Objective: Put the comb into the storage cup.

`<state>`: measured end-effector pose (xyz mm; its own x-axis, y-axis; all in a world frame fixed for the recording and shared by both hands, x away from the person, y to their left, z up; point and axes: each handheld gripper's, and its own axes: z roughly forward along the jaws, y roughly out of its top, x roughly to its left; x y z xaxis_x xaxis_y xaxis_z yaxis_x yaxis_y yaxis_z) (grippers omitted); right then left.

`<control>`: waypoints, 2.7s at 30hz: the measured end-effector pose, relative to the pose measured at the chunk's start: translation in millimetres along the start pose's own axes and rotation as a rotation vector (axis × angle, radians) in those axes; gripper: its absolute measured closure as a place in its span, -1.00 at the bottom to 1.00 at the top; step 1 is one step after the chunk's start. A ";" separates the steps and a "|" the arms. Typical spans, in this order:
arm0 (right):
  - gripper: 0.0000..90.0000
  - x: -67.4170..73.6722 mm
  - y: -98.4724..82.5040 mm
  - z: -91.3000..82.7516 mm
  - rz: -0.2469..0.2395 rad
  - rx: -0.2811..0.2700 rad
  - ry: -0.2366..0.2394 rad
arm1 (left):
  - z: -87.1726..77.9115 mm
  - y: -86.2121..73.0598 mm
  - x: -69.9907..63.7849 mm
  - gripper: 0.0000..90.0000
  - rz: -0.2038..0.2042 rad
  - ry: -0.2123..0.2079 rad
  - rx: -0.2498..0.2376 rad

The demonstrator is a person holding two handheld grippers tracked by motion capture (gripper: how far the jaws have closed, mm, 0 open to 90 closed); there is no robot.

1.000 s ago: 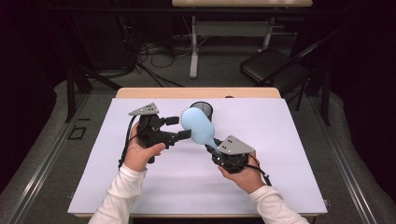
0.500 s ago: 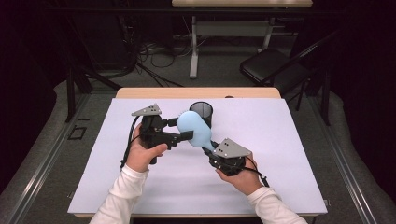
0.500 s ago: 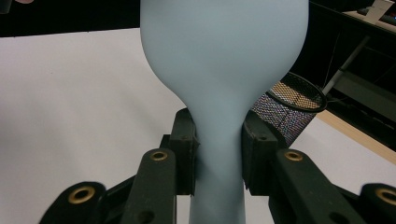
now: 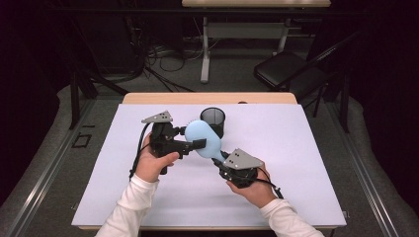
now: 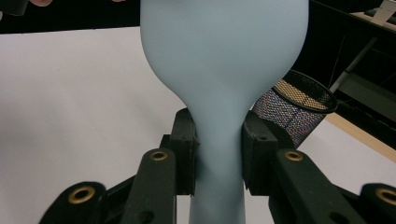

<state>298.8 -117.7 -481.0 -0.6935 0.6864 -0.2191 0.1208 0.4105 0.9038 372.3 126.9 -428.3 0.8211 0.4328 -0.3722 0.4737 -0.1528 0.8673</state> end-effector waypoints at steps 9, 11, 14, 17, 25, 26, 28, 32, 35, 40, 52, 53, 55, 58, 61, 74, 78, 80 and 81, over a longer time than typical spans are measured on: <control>0.55 1.6 -1.0 0.9 -0.004 0.000 0.006 | 0.3 -0.8 1.1 -0.62 -0.013 -0.019 -0.024; 0.55 2.0 -1.4 1.0 -0.006 0.001 0.006 | 0.1 -1.0 1.8 -0.56 -0.017 -0.022 -0.029; 0.55 2.3 -1.9 1.3 -0.007 0.001 0.007 | -0.9 -1.3 2.5 -0.55 -0.025 -0.027 -0.042; 0.55 2.4 -2.5 1.8 -0.005 -0.002 0.005 | -0.9 -1.6 2.3 -0.50 -0.026 -0.024 -0.033; 0.55 3.1 -3.3 2.6 -0.008 0.002 0.008 | 1.3 -4.0 2.1 -0.33 -0.035 -0.046 -0.025; 0.55 3.3 -3.4 2.6 -0.008 0.001 0.009 | 1.2 -4.0 2.1 -0.30 -0.034 -0.043 -0.026; 0.55 3.3 -3.5 2.6 -0.008 0.000 0.007 | 0.6 -4.0 2.6 -0.28 -0.048 -0.049 -0.030; 0.55 3.1 -3.7 2.5 -0.004 -0.001 0.007 | -1.3 -4.2 4.9 -0.24 -0.078 -0.063 -0.042; 0.55 3.3 -4.1 2.9 -0.004 0.001 0.006 | -2.2 -4.3 6.2 -0.24 -0.094 -0.070 -0.052; 0.55 3.0 -4.7 3.4 -0.007 0.001 0.009 | -2.8 -5.0 8.1 -0.23 -0.126 -0.093 -0.058; 0.55 2.4 -7.3 5.5 -0.006 0.012 0.011 | -2.2 -8.5 11.1 -0.14 -0.169 -0.101 -0.077; 0.55 2.5 -7.5 5.7 -0.006 0.012 0.011 | -2.2 -8.5 11.1 -0.13 -0.169 -0.101 -0.077; 0.55 2.7 -7.7 5.9 -0.006 0.011 0.011 | -2.7 -8.8 11.1 -0.10 -0.180 -0.105 -0.081; 0.55 2.6 -7.8 6.1 -0.008 0.012 0.010 | -3.2 -9.5 12.2 -0.06 -0.191 -0.105 -0.081; 0.55 2.6 -8.2 6.3 -0.007 0.015 0.012 | -2.9 -9.9 12.5 -0.03 -0.194 -0.105 -0.079; 0.55 2.9 -10.0 7.6 -0.009 0.019 0.018 | -2.8 -11.4 13.2 0.04 -0.238 -0.114 -0.072; 0.55 2.8 -10.4 8.0 0.000 0.017 0.026 | -3.4 -11.5 13.0 0.05 -0.248 -0.105 -0.068; 0.55 2.6 -10.5 8.3 0.007 0.019 0.034 | -3.7 -12.0 12.3 0.06 -0.260 -0.095 -0.067; 0.55 2.5 -10.6 8.6 0.013 0.020 0.041 | -3.7 -12.0 12.3 0.06 -0.260 -0.095 -0.067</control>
<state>301.9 -115.2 -494.4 -0.7200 0.6669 -0.1921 0.1440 0.4143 0.8987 375.5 137.3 -442.0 0.7021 0.3639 -0.6120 0.6532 0.0129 0.7571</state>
